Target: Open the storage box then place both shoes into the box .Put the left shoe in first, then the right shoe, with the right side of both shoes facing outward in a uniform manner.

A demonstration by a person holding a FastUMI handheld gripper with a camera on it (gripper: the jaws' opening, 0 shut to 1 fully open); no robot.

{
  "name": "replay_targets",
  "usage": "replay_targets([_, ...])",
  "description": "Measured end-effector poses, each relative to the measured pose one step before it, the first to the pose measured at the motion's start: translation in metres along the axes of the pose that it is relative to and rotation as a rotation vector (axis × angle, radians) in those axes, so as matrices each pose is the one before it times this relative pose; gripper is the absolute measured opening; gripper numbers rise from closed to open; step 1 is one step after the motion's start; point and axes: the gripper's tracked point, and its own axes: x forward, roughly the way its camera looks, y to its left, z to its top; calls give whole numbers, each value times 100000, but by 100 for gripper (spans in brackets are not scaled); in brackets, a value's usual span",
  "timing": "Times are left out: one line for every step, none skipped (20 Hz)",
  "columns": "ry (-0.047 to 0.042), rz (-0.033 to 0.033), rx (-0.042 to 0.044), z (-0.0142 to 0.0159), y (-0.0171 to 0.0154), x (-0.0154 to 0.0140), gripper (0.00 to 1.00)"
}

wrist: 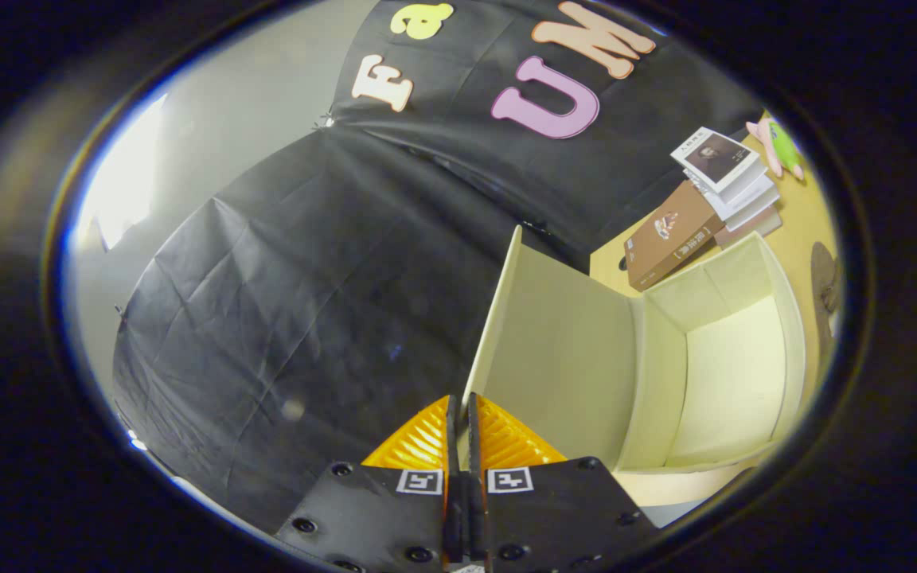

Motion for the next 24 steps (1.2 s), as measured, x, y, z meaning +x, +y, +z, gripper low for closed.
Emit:
replay_targets([927,-121,-761,-479,228,231,6])
replay_targets([1354,1058,-356,-464,364,182,8])
replay_targets([1836,1300,-565,-630,351,151,10])
replay_targets([1967,786,-909,-356,215,-463,12])
replay_targets([2878,662,-1852,-1084,112,974,18])
replay_targets([2036,571,-1816,-472,-4,-101,24])
replay_targets([1276,949,-1804,-288,219,-635,31])
replay_targets([805,582,-1167,-439,163,-162,39])
replay_targets([153,-262,-1096,-112,151,-875,46])
replay_targets([-119,-1570,-597,65,-481,-115,54])
replay_targets([-440,-1173,-352,68,-514,-129,61])
replay_targets([-647,-1011,177,245,-355,-224,69])
replay_targets([-633,-1043,314,233,-344,-297,76])
replay_targets([-646,-1174,225,375,-557,-309,84])
replay_targets([-767,-1367,-10,355,-420,-647,91])
replay_targets([-378,-1426,314,404,-578,-577,98])
replay_targets([-453,-828,798,379,-318,-889,98])
replay_targets([-1193,-700,609,625,-307,-1002,98])
replay_targets([-1861,-1971,186,802,-491,-1279,99])
replay_targets([-2408,-2476,-464,950,-872,-983,99])
replay_targets([-1788,-3068,-959,1009,-1122,-961,99])
replay_targets([-303,-3705,-1393,722,-1275,-851,99])
replay_targets([93,-4490,-2026,441,-1550,-824,99])
replay_targets([243,-5503,-2519,494,-1835,-897,99])
